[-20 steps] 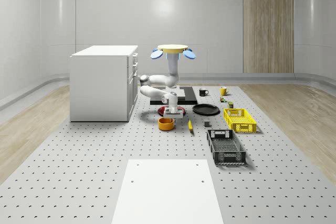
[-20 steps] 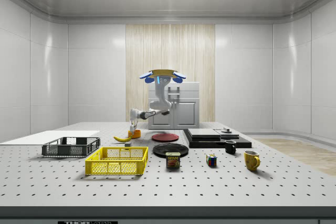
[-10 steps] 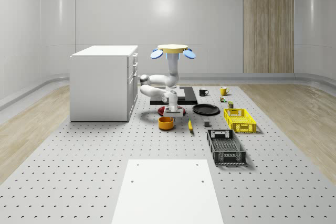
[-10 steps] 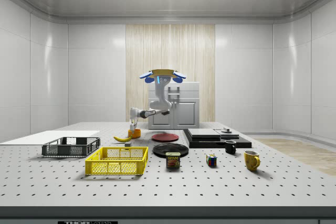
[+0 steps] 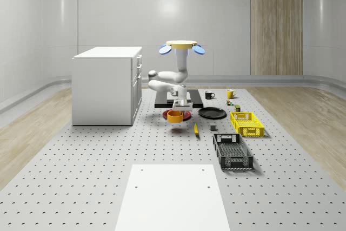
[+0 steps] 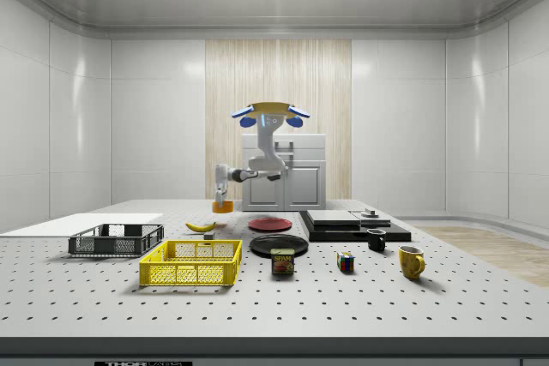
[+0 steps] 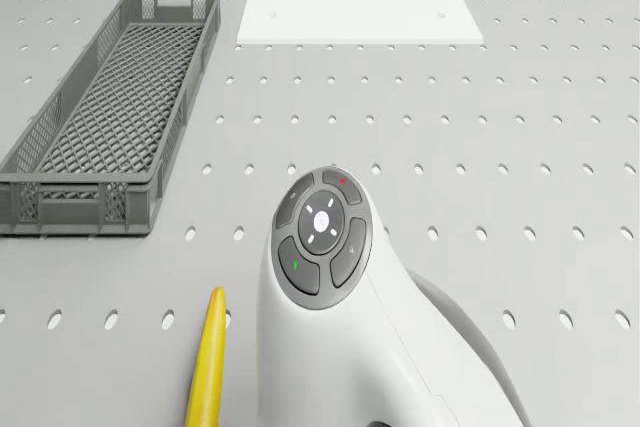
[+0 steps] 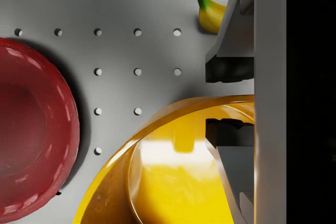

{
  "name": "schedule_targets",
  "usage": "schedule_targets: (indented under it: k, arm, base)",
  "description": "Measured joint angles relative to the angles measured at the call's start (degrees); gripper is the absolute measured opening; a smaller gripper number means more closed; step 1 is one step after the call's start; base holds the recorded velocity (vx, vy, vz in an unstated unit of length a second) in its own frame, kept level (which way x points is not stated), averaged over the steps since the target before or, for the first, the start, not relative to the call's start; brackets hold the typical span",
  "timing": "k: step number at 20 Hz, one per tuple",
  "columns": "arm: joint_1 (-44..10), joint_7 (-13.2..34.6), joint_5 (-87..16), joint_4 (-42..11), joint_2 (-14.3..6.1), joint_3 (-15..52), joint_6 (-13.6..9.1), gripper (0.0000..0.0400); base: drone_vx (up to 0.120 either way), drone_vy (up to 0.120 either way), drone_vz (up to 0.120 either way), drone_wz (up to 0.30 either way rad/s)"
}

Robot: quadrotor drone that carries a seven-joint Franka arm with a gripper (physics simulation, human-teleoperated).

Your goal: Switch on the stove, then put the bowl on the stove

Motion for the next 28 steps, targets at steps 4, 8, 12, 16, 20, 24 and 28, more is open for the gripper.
schedule_targets:
  k: [4,8,12,16,20,24,28]
  arm:
    - [0.0,0.0,0.3,-0.1,-0.1,0.3,-0.1,0.0100]
    - [0.0,0.1,0.5,-0.1,-0.1,0.5,0.0,0.0100]
    - [0.0,0.1,0.6,-0.1,-0.2,0.5,0.0,0.0100]
    - [0.0,0.1,0.6,-0.1,-0.3,0.6,0.1,0.0100]
    - [-0.1,0.1,0.7,-0.1,-0.4,0.6,0.2,0.0100]
    - [-0.1,0.1,0.7,-0.1,-0.5,0.6,0.2,0.0100]
    - [-0.1,0.2,0.7,-0.1,-0.5,0.6,0.3,0.0100]
  base:
    - [-0.090,0.070,0.030,0.000]
    - [-0.120,0.070,0.000,0.000]
    - [-0.120,0.010,0.000,0.000]
    - [-0.120,0.000,0.000,0.000]
    - [-0.120,0.000,0.080,0.000]
    - [-0.120,0.040,0.000,0.000]
    - [-0.120,0.050,0.000,0.000]
